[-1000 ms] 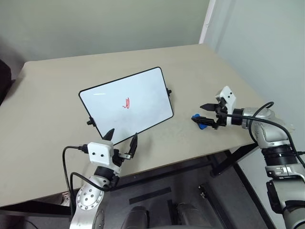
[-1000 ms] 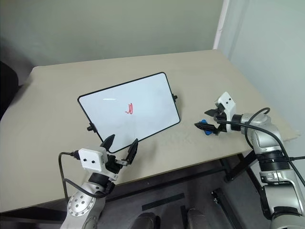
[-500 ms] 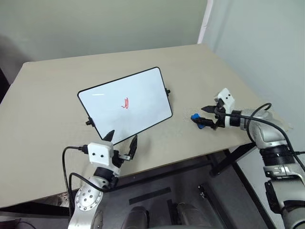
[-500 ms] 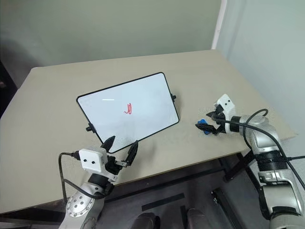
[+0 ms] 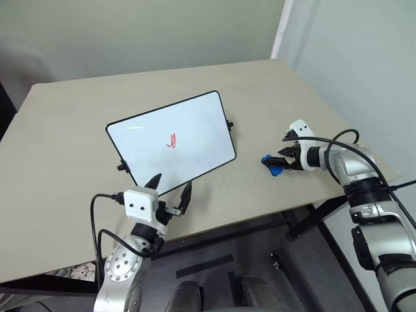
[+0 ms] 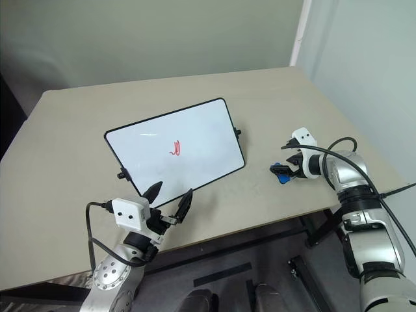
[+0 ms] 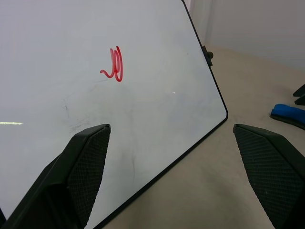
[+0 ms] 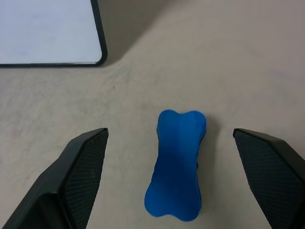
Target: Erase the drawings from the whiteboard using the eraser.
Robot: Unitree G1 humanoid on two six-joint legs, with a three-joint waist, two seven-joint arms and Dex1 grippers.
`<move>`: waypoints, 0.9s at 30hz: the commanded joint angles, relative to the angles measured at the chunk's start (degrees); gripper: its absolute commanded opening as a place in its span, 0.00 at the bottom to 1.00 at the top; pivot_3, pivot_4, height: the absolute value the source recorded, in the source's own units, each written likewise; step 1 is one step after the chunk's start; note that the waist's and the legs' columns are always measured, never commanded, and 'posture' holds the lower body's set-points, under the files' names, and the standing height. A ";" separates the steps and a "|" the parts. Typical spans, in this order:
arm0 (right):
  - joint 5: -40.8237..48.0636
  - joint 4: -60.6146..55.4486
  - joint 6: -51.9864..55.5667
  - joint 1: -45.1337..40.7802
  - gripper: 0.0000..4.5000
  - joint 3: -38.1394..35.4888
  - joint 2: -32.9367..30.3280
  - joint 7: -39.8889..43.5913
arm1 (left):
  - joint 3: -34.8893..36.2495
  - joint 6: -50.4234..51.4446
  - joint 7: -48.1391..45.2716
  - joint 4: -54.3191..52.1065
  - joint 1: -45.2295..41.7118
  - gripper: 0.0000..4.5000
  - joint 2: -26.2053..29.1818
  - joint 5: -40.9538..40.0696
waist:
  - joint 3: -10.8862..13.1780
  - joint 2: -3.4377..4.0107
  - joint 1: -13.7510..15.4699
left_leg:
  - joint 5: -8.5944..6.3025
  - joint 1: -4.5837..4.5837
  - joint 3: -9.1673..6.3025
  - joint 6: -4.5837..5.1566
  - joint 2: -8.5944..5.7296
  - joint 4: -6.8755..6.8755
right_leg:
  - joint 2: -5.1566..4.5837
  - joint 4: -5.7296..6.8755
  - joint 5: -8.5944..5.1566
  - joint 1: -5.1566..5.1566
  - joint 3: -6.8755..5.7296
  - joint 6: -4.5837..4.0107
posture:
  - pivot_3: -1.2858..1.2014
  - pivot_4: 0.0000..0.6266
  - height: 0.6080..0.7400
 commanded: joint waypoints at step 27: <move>-7.08 7.37 0.01 -5.22 0.99 5.05 2.06 1.39 | -0.38 -0.23 0.61 0.17 -2.13 1.00 -1.77 -0.34 | 0.00 0.00 -0.02 | -0.01 0.02 0.00 0.02 0.00 0.01 | 0.00 0.05 0.05 -0.04 0.00 -0.07 | 0.52 0.24 0.90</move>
